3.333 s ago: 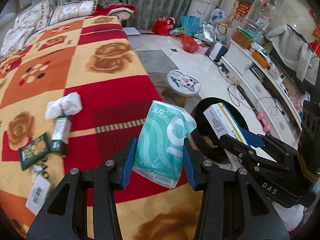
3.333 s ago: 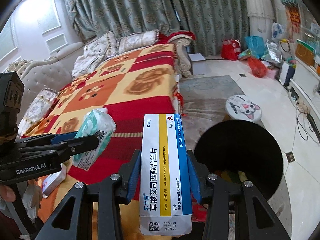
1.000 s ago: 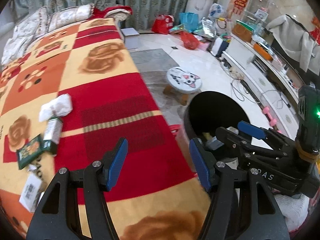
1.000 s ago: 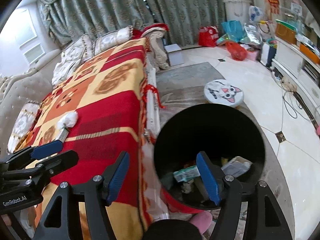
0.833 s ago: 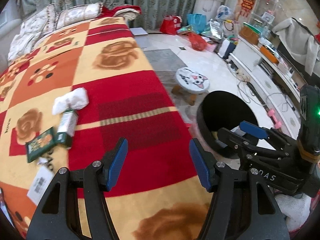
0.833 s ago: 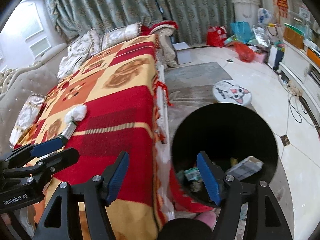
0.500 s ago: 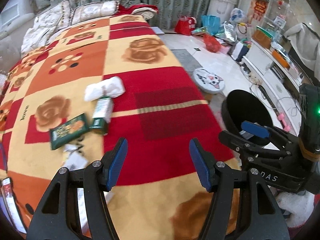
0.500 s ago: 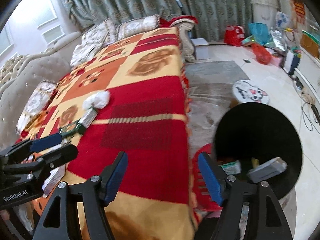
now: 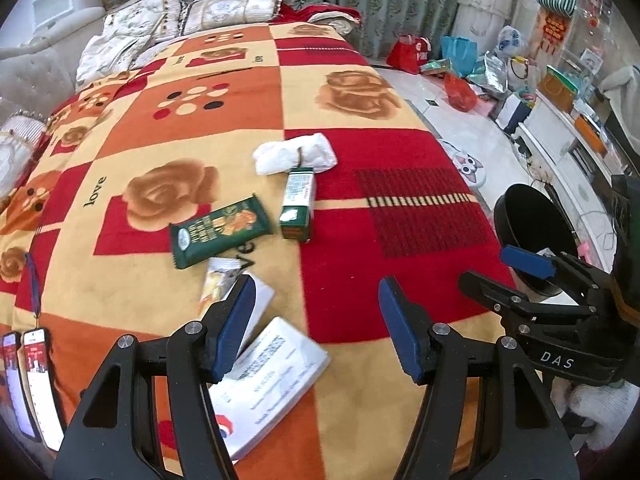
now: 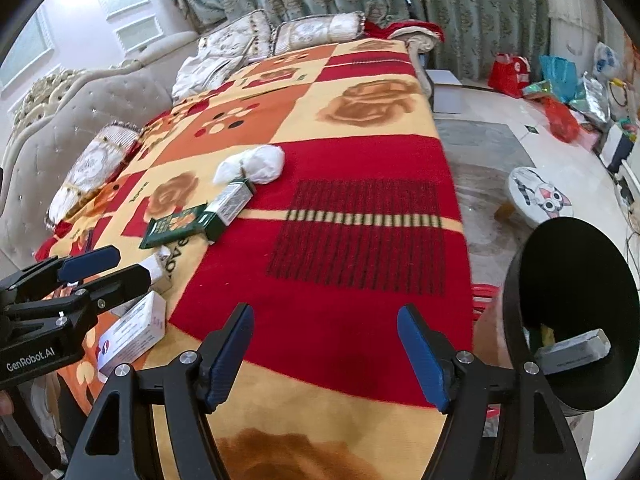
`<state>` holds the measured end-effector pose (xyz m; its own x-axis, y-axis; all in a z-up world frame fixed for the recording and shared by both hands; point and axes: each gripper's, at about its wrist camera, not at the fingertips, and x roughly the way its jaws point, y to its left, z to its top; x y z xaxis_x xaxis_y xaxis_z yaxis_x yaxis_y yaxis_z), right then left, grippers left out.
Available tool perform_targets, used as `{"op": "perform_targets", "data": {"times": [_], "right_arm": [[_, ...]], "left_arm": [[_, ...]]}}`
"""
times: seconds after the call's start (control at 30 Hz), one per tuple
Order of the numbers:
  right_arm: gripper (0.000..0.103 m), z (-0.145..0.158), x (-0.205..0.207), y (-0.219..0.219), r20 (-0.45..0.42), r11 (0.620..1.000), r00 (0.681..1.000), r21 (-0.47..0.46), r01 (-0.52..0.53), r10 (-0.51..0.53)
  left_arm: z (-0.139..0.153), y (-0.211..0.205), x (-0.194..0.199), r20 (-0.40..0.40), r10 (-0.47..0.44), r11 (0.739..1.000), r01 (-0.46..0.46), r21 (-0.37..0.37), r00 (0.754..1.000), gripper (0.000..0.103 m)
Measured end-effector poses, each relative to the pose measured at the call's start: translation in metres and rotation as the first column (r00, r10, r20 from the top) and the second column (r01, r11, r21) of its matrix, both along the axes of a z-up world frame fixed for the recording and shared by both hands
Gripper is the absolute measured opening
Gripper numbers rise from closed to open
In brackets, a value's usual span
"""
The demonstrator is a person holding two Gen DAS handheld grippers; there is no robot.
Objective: Collect trash
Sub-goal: 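Grasp the white barcode box with the left gripper while the right gripper grasps the green-and-white box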
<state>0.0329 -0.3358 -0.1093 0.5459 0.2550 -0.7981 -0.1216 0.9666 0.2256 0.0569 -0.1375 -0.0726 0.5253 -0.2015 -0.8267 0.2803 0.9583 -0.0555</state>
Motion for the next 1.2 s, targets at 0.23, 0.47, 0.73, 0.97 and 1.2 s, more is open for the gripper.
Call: {"op": "perform_targets", "data": {"times": [0.23,0.47,0.73,0.97,1.2], "right_arm": [[0.073,0.001,0.001,0.016,-0.003,1.000,1.000,-0.007,-0.029,0.029],[0.074,-0.004,0.009,0.031,-0.021,0.998,0.998,-0.011,-0.055,0.055],[0.074,-0.005,0.014,0.051,-0.032,0.995,0.994,-0.024,-0.101,0.100],[0.075,-0.005,0.027,0.058,-0.039,0.994,0.994,-0.024,-0.107,0.106],[0.075,-0.009,0.063,0.076,-0.055,0.991,0.990,0.022,-0.130,0.131]], "left_arm": [[-0.003,0.029,-0.005,-0.009,0.001,1.000,-0.001,0.001,1.000,0.063],[-0.016,0.063,-0.008,-0.040,0.003,1.000,-0.003,0.008,0.999,0.063],[-0.040,0.065,0.006,-0.104,0.004,1.000,-0.002,0.014,0.995,0.063],[-0.045,0.069,0.019,-0.137,0.002,0.999,-0.007,-0.039,0.991,0.039],[-0.019,0.084,0.022,-0.115,0.008,0.990,-0.024,-0.142,0.993,0.037]]}}
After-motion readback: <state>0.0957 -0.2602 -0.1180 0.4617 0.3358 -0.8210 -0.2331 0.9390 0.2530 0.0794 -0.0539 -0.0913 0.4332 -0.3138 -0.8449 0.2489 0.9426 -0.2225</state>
